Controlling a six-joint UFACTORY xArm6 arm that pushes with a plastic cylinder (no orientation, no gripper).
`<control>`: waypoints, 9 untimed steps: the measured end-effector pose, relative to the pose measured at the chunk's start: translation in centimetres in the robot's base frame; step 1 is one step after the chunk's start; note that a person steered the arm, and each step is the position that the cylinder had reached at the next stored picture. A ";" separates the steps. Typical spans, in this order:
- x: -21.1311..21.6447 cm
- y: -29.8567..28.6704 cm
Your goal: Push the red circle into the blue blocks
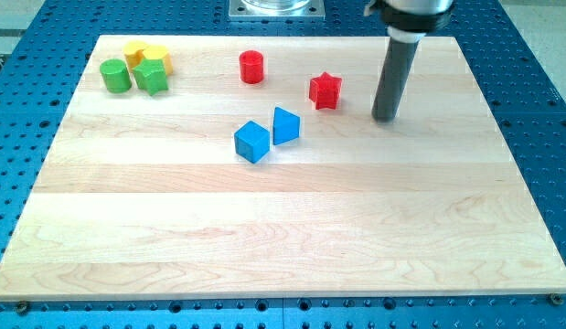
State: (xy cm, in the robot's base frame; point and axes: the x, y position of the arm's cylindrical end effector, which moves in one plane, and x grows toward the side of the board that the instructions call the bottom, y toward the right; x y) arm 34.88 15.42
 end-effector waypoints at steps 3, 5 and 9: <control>1.1 -10.4; 0.6 -8.8; -3.5 -14.2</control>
State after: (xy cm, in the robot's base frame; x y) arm 31.38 1.27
